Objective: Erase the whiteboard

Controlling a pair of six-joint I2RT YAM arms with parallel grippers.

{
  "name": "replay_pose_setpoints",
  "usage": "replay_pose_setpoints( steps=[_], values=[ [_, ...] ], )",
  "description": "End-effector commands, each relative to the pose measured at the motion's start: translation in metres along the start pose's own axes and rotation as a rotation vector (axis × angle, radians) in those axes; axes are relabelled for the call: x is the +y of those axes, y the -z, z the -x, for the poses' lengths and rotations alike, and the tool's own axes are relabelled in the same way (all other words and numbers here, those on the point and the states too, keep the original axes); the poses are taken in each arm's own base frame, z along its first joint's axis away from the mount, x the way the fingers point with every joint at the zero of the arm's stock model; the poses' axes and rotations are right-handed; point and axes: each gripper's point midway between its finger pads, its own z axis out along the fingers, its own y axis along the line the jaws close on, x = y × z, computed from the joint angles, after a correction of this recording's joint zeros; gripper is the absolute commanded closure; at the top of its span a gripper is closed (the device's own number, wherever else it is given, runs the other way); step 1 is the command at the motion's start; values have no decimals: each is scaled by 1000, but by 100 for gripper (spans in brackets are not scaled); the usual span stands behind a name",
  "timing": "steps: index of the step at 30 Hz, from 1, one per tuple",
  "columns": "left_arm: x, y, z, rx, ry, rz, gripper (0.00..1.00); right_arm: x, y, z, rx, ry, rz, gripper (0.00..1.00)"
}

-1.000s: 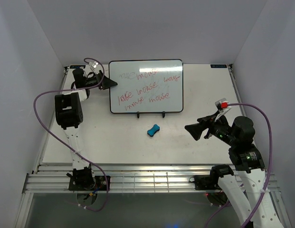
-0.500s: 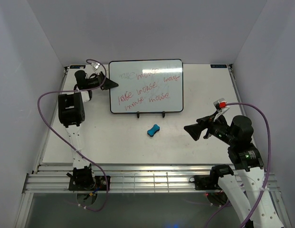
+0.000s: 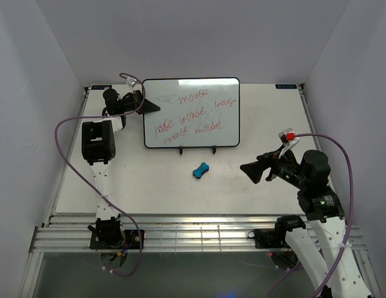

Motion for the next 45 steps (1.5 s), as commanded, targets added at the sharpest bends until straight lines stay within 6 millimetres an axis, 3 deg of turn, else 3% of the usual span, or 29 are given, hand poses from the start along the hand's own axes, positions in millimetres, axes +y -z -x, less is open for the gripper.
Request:
replay_pose_setpoints(
  steps=[1, 4, 5, 11, 17, 25, 32, 40, 44, 45],
  values=[
    [-8, 1, 13, -8, -86, -16, 81, 2, -3, 2, -14, 19, 23, 1],
    [-9, 1, 11, -11, -79, -24, 89, 2, -3, 1, -13, 19, 24, 1],
    [-10, 1, 12, -13, -81, -28, 100, 2, -3, 1, -13, 18, 24, 1],
    [-29, 0, 24, -49, -108, -64, 100, 1, -3, 2, -16, 20, 17, 1],
    [-50, -3, 54, -113, -166, -62, 100, -1, -1, 3, -25, 22, 2, 1],
    [-108, -5, 96, -195, -290, -65, 100, -3, -1, 5, -36, 20, -16, 1],
    [-152, -18, 111, -215, -333, -106, 100, -4, 0, 7, -48, 14, -29, 1],
    [-167, -28, 129, -260, -285, -93, 100, -6, 1, 9, -60, 16, -45, 1],
    [-192, -29, 146, -300, -284, -120, 100, -7, 2, 11, -64, 21, -53, 1],
    [-204, -45, 143, -281, -271, -148, 100, -8, 2, 10, -61, 20, -57, 1]
  ],
)
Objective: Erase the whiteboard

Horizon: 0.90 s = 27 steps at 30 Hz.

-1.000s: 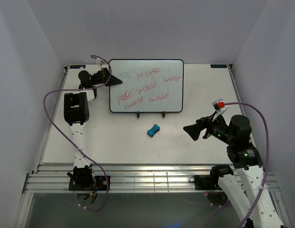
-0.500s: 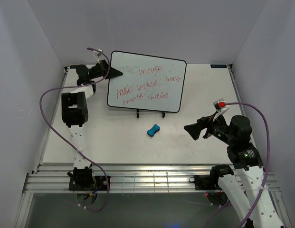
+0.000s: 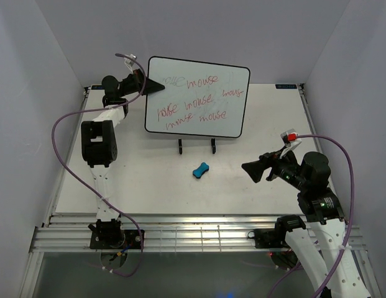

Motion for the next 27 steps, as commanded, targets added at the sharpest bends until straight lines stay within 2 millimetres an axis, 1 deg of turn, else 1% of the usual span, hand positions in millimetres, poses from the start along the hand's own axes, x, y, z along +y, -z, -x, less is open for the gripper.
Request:
replay_pose_setpoints(
  steps=[1, 3, 4, 5, 7, 8, 10, 11, 12, 14, 15, 17, 18, 19, 20, 21, 22, 23, 24, 25, 26, 27],
  values=[
    [-109, -30, 88, -177, -175, -89, 100, 0, 0, 10, -36, 20, -5, 1],
    [-120, -35, 94, -186, -161, -103, 100, -3, 0, 11, -41, 31, -23, 2],
    [-133, -38, 99, -188, -181, -120, 100, -4, 0, 11, -39, 28, -33, 2],
    [-139, -40, 98, -182, -185, -130, 100, -5, 1, 12, -42, 30, -39, 2],
    [-150, -40, 101, -192, -200, -132, 100, -9, 1, 15, -52, 23, -63, 2],
    [-165, -37, 101, -201, -213, -131, 100, -10, 0, 15, -51, 12, -72, 3],
    [-176, -33, 102, -230, -222, -95, 100, -15, -2, 15, -42, -33, -103, 6],
    [-211, -28, 109, -261, -336, -88, 100, -21, -6, 8, -5, -65, -122, 9],
    [-194, -22, 102, -299, -275, -16, 100, -21, -8, 7, 11, -84, -125, 10],
    [-207, -12, 99, -335, -321, 30, 100, -23, -14, 0, 53, -110, -120, 10],
    [-222, -2, 92, -353, -309, 48, 100, -23, -15, -2, 60, -117, -114, 10],
    [-235, 14, 91, -399, -308, 77, 100, -21, -16, -1, 51, -119, -104, 10],
    [-272, 22, 88, -427, -351, 58, 100, -20, -16, 1, 42, -116, -96, 10],
    [-262, 35, 81, -461, -322, 109, 100, -20, -16, 0, 42, -118, -96, 10],
    [-265, 53, 85, -500, -339, 154, 100, -21, -18, 0, 44, -117, -94, 10],
    [-262, 62, 82, -516, -322, 219, 100, -20, -19, 0, 44, -119, -84, 10],
    [-287, 74, 81, -570, -373, 248, 100, -22, -24, -4, 66, -134, -81, 10],
    [-292, 87, 83, -602, -394, 299, 100, -21, -27, -7, 84, -154, -73, 10],
    [-288, 95, 78, -605, -385, 370, 100, -18, -30, -10, 106, -163, -44, 10],
    [-313, 102, 75, -629, -432, 378, 100, -19, -37, -11, 128, -179, -37, 10],
    [-318, 113, 78, -665, -441, 424, 100, -15, -42, -13, 144, -187, -18, 9],
    [-310, 119, 71, -659, -388, 489, 100, -18, -46, -13, 147, -187, -45, 9]
  ],
)
